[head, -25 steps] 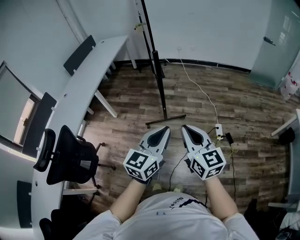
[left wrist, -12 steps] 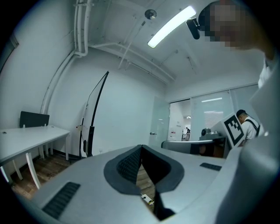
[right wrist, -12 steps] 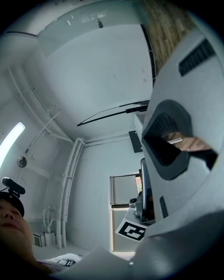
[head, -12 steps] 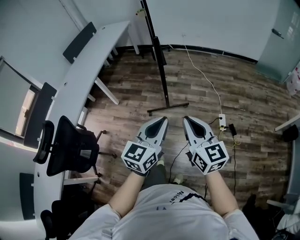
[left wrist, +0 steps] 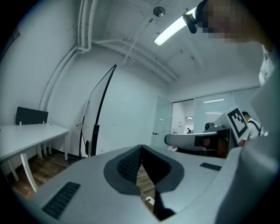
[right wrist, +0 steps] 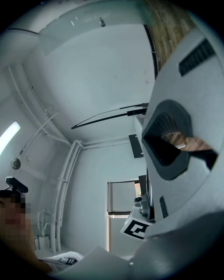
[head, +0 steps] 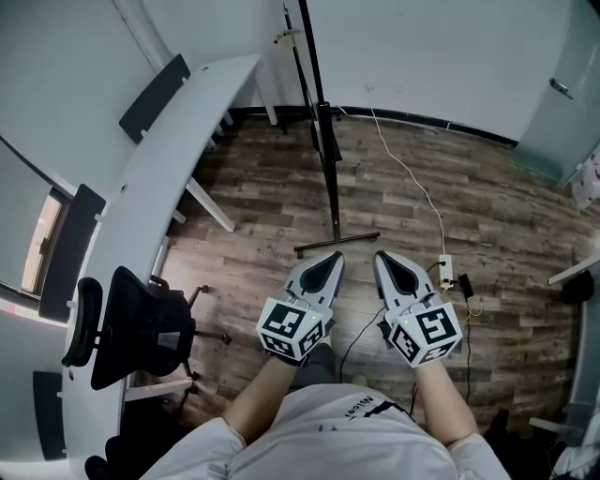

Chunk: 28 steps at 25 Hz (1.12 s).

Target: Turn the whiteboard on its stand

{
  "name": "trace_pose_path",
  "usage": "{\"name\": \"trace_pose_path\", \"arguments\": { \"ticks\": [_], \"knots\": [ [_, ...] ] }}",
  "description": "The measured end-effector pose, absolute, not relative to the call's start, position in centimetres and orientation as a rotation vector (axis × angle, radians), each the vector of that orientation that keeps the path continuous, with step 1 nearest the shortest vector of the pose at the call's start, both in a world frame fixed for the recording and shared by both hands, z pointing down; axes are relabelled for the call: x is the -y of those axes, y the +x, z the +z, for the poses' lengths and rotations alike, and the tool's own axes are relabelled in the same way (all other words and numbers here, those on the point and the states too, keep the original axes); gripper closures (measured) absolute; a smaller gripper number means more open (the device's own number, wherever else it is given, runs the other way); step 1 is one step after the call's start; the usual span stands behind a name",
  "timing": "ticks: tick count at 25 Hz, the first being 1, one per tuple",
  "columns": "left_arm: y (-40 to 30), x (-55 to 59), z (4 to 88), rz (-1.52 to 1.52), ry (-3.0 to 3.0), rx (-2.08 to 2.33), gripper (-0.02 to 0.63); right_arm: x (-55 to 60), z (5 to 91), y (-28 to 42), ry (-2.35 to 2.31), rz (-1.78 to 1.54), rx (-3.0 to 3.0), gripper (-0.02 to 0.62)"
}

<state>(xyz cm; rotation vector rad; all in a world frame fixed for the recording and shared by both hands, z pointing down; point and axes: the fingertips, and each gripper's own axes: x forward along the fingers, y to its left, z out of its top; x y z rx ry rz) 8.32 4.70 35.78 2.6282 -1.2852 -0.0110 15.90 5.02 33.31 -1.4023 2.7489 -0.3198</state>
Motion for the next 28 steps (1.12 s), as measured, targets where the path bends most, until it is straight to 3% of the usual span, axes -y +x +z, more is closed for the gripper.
{"name": "trace_pose_path", "arguments": {
  "ticks": [15,28],
  "knots": [
    [2.3,10.4,38.8,0.048,2.729,1.145,0.594,9.5,33.8,8.5,-1.584,-0.309,-2.694,0.583],
    [2.5,18.2,43.9,0.085,2.717,1.141,0.592,18.3,37.3,9.2,-1.607,-0.411,-2.671,0.583]
  ]
}}
